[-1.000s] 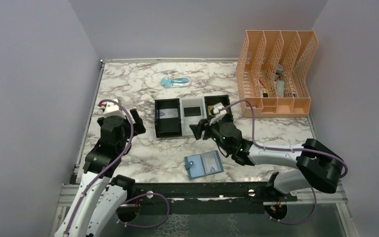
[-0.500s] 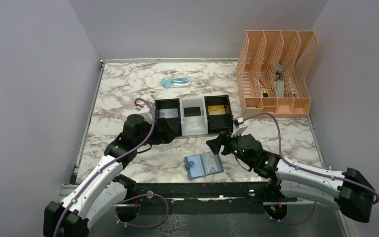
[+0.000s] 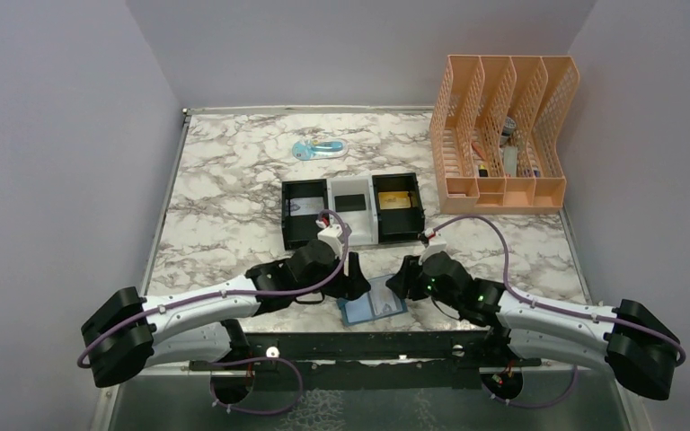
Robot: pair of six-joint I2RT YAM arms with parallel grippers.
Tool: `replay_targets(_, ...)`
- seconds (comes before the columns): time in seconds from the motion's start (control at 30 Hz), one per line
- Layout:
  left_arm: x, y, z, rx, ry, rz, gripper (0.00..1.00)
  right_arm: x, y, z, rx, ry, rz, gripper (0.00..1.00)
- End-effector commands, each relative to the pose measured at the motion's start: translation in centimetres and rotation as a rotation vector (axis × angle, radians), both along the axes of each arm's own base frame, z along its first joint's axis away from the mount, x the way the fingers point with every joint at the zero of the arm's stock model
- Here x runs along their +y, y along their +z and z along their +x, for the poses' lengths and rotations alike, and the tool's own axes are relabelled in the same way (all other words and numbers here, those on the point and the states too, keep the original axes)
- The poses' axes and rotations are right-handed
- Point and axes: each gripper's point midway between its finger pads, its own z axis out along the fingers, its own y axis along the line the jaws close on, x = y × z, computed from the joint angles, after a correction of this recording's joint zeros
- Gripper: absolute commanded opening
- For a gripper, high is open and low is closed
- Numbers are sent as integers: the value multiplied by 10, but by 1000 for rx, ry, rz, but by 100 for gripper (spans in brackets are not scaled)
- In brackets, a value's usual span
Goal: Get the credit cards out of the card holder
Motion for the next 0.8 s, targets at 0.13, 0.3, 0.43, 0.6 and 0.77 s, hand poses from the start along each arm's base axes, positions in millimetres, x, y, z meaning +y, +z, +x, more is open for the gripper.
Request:
replay_targets(0.13,-34,9,5,-4,111,-159,57,7,-1,-12,32,66,21,29)
replay_targets(0.3,-39,-11,0,26,149,-117,50,0,-12,-11,49,26,-1,25)
replay_targets(0.43,-36,-22,-2,45,184,-109,49,7,-13,-15,61,68,18,25)
replay_targets(0.6,-38,-31,-5,56,170,-83,47,11,-19,-19,95,77,23,23)
replay_targets(0.77,-33,-42,-6,74,201,-65,45,4,-21,-16,99,40,-9,23)
